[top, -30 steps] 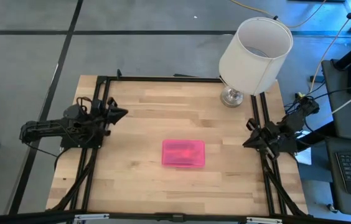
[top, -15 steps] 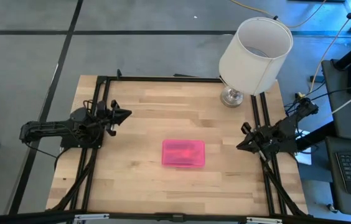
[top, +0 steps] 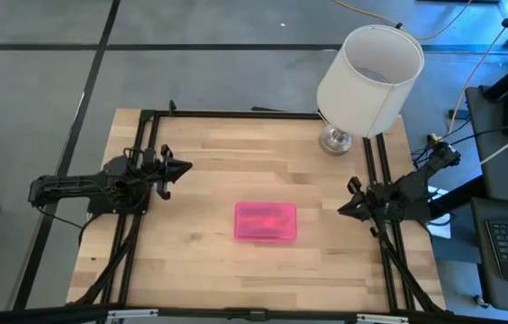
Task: Pick & place school supplies into a supply box
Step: Return to Home Position
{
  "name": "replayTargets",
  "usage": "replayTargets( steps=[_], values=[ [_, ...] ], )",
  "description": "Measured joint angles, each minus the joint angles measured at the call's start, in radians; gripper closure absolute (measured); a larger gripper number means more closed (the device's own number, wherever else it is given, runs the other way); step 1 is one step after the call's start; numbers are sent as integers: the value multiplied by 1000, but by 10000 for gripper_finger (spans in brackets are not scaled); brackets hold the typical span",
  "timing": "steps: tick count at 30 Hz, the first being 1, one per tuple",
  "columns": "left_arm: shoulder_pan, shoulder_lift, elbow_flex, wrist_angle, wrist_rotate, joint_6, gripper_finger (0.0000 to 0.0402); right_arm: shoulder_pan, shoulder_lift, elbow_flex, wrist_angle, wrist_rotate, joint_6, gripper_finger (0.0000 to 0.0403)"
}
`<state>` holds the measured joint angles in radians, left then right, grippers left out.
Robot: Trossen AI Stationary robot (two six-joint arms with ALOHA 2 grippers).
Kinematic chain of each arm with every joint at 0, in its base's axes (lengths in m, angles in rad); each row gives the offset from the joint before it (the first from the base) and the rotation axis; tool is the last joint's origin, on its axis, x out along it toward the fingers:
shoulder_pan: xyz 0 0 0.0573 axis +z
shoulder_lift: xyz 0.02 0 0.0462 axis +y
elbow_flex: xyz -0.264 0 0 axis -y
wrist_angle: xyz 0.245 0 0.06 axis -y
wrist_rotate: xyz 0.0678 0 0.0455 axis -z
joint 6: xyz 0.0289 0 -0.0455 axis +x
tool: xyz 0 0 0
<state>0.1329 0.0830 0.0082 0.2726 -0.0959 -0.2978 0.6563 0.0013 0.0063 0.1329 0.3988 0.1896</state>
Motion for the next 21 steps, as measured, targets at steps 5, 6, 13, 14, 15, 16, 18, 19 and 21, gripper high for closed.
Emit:
replayTargets(
  steps=[5,6,13,14,15,16,18,19,21],
  values=[
    [0,0,0,0,0,8,398,0,0,0,-55,0,13,369],
    [0,0,0,0,0,8,398,0,1,0,-54,0,13,369],
    [0,0,0,0,0,6,398,0,2,0,-53,0,14,369],
    [0,0,0,0,0,6,398,0,2,0,-53,0,14,369],
    [0,0,0,0,0,6,398,0,2,0,-53,0,13,369],
    [0,0,0,0,0,5,398,0,2,0,-53,0,13,369],
    [0,0,0,0,0,5,398,0,2,0,-53,0,14,369],
    [0,0,0,0,0,5,398,0,2,0,-53,0,14,369],
    [0,0,0,0,0,5,398,0,2,0,-53,0,13,369]
  ],
)
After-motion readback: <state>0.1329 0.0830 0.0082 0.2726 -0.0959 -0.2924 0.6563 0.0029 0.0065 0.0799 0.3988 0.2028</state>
